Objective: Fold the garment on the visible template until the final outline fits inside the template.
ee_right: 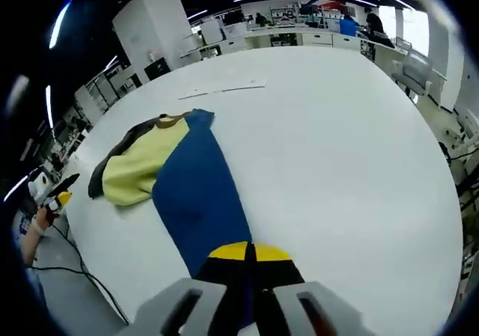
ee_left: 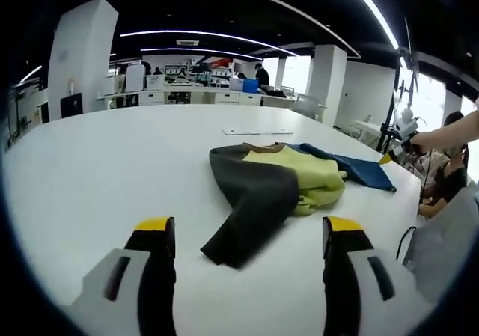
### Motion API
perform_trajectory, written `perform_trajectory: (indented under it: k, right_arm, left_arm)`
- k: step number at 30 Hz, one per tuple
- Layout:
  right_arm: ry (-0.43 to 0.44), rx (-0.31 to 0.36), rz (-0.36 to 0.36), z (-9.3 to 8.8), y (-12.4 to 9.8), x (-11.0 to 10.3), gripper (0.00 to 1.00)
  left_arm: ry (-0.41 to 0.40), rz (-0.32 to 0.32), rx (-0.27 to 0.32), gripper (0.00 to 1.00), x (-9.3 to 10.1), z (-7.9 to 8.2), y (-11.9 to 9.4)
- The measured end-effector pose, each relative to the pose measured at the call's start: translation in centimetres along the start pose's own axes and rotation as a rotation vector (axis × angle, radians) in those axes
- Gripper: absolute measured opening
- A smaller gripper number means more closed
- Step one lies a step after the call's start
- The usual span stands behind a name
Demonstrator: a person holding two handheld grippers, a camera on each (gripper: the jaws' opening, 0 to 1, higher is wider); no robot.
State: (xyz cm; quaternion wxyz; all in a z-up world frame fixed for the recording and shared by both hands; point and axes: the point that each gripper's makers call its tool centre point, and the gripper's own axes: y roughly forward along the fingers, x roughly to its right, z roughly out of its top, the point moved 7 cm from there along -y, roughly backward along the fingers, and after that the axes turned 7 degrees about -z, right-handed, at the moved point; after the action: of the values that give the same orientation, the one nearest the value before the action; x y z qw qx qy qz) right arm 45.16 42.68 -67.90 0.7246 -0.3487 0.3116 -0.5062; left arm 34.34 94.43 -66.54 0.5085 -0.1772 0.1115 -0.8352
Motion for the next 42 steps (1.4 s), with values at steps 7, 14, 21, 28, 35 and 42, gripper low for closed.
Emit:
perform_trajectory:
  k: [7,14,21,28,35,42]
  right_arm:
    - [-0.001,-0.031,-0.072,1.0,1.4,3.2,0.00]
    - [-0.019,-0.052,-0.121,2.7,2.8,5.1,0.00]
    - [-0.029,-0.047,-0.146,4.9,3.7,6.4,0.00]
    - [-0.030,-0.048,-0.171,6.2,4.4,7.8,0.00]
    - [-0.014,-0.037,-0.192,7.3,4.7,9.0,0.00]
    - [-0.011,-0.036,-0.208,8.0,5.2,9.8,0.00]
  left_arm:
    - [0.005,0.009,-0.005,0.78,-0.3,-0.2,0.2]
    - [-0.007,0.019,-0.002,0.77,-0.7,-0.3,0.2]
    - [-0.007,0.029,-0.009,0.77,-0.9,-0.5,0.3]
    - [-0.005,0.035,-0.010,0.78,-1.0,-0.6,0.3]
    - [-0.009,0.040,-0.019,0.77,-1.1,-0.8,0.3]
    - [-0.011,0.048,-0.025,0.77,-1.3,-1.0,0.4]
